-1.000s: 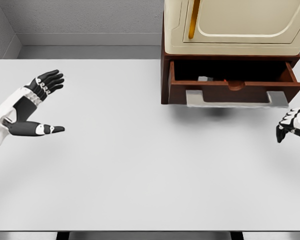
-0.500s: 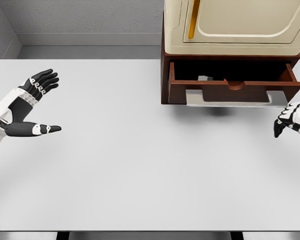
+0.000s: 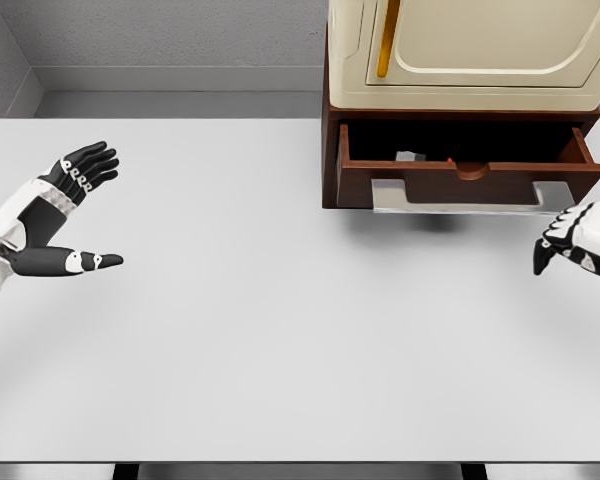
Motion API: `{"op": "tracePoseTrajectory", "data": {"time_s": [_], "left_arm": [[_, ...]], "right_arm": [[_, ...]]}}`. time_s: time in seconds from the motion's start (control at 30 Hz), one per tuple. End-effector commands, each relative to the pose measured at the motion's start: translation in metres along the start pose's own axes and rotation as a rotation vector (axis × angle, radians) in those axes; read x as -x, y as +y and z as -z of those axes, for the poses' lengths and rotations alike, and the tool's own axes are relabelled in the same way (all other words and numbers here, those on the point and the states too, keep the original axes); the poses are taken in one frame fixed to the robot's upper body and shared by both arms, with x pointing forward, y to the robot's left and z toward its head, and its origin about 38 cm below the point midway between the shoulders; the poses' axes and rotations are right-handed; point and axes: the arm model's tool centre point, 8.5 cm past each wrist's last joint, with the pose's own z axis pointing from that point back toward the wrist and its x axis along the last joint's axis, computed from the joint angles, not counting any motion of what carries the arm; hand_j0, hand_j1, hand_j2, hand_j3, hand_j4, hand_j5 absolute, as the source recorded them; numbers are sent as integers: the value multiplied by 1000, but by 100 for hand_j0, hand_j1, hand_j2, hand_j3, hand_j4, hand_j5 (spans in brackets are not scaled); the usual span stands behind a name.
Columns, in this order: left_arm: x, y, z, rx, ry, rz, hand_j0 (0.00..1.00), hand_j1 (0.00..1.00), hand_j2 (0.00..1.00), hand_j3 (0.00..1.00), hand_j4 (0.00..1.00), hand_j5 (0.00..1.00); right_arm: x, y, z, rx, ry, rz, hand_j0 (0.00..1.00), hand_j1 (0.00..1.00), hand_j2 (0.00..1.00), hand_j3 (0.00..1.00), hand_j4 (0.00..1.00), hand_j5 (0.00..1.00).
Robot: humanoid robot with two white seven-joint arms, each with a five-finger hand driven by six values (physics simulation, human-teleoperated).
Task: Put the switch into the drawer with left arm, and close the drawer with right arm
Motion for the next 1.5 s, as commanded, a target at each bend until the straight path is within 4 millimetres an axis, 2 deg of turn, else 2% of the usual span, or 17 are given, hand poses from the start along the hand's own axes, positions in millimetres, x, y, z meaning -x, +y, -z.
{"op": "tracePoseTrajectory", "data": {"time_s": [0.0,0.33,0.47,0.7,0.83,1.1,1.33,1.47], "left_arm": [[-1,0,0,0,-4,-5,100,100,100,100,100,100],[-2,-1,0,3,-7,-1,100,100,100,100,100,100],[-2,-1,0,3,-7,-1,100,100,100,100,100,100],[-3,-1,1,4,-9,0,100,100,100,100,100,100],[-2,-2,0,5,-8,1,100,100,100,100,100,100],[-1,-3,0,4,-8,-3,100,100,100,100,100,100],[-1,-4,0,4,-6,-3,100,100,100,100,100,100],[-1,-4,0,4,-8,-2,100,100,100,100,100,100]], "right_arm": [[-2,6,4,22,-9,19,32,32,32,32,32,32],[-4,4,17,104,-35,35,31,31,31,31,31,31],[-7,17,24,113,-44,42,32,32,32,32,32,32],[-10,22,39,146,-71,48,31,31,31,31,31,31],[2,24,49,159,-54,59,32,32,32,32,32,32],[12,33,62,137,-44,74,33,33,33,33,33,33],[23,25,79,131,-43,60,33,33,33,33,33,33],[30,18,95,138,-47,55,33,33,33,33,33,33]]}}
